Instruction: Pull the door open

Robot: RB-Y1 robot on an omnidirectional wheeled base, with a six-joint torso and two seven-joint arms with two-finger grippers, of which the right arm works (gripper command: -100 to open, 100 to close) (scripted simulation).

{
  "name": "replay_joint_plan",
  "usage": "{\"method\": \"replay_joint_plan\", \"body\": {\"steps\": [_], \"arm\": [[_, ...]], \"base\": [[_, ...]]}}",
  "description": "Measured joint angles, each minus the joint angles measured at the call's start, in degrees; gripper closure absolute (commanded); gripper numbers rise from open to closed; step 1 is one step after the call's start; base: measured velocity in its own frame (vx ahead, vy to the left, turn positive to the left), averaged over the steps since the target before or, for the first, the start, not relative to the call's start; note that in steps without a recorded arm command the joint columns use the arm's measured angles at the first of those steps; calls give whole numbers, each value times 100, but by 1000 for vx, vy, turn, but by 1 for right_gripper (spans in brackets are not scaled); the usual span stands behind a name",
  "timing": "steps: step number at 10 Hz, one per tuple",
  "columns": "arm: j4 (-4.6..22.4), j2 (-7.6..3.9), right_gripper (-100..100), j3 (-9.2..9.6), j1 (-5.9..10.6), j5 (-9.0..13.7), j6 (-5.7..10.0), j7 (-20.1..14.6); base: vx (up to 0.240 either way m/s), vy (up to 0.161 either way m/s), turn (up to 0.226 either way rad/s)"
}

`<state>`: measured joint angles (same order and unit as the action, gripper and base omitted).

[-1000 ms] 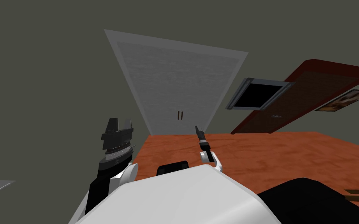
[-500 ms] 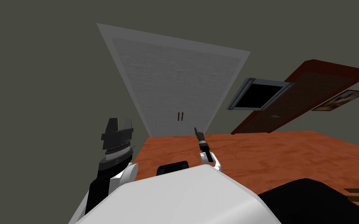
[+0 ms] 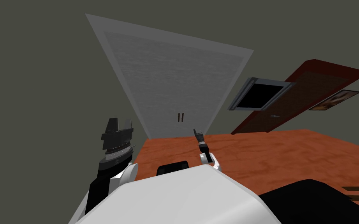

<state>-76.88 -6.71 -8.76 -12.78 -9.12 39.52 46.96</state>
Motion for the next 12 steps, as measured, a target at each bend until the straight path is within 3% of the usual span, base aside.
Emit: {"method": "replay_joint_plan", "body": {"steps": [12], "arm": [[1268, -28, -100, -141, 387, -394, 292, 987]], "base": [[93, 34, -30]]}}
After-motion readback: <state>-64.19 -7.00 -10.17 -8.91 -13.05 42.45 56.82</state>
